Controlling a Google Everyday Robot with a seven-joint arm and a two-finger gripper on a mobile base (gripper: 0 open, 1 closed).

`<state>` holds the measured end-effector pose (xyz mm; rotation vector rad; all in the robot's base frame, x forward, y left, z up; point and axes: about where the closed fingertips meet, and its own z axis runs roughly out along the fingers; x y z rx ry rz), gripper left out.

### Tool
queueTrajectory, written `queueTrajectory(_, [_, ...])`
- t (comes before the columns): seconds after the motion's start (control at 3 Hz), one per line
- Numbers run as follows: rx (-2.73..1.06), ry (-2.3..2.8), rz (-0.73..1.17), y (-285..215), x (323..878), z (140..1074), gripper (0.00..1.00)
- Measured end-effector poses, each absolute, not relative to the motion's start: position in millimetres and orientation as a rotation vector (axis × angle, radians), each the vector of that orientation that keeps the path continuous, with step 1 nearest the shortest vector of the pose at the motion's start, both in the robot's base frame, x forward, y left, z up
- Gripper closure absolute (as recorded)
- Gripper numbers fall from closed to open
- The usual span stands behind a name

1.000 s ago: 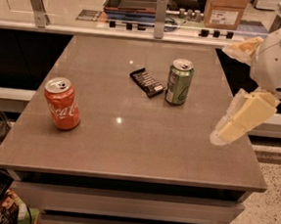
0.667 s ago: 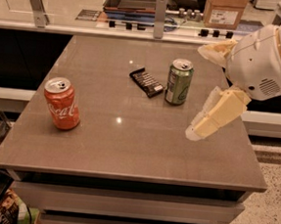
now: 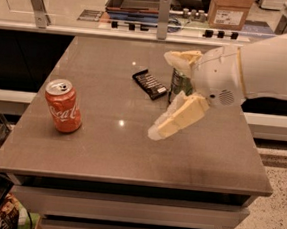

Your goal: Pick coke can

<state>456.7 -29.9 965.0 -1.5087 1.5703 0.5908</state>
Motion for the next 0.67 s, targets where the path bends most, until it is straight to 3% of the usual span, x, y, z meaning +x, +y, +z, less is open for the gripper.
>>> queueTrajectory(0.67, [-1.301,1.51,0.722,44.4,458.1,956.1,0.0])
